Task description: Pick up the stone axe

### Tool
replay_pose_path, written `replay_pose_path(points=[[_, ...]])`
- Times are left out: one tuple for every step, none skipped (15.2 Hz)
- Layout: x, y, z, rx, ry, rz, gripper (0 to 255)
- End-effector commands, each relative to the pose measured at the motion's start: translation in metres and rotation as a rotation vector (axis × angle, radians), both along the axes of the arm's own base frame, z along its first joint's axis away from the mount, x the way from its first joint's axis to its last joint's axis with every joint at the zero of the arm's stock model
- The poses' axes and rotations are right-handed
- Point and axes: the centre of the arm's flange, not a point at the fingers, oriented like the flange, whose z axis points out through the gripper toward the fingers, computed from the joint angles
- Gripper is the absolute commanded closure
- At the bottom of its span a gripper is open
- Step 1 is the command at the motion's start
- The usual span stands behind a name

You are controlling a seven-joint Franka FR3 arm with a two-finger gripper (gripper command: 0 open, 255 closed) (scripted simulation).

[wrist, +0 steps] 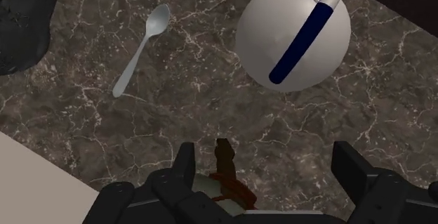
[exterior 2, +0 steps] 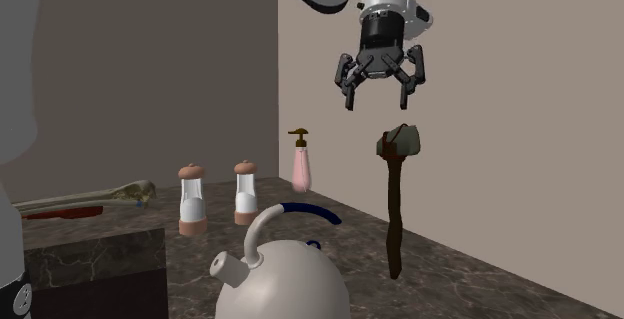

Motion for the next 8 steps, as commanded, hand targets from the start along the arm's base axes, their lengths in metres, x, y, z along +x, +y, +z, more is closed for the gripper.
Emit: replay_pose_path(points=[[0.03,0.009,-0.008,0.002,0.038,0.088,0],[0.043,0.015,-0.014,0.002,0.056,0.13,0],[0.056,0.021,-0.02,0.002,0.074,0.172,0],[0.068,0.028,-0.026,0.002,0.092,0.214,0],[0.071,0.03,-0.027,0.002,0.096,0.222,0],[0.071,0.03,-0.032,0.002,0.096,0.222,0],[0.071,0.03,-0.038,0.002,0.096,0.222,0],[0.071,0.03,-0.043,0.002,0.096,0.222,0]])
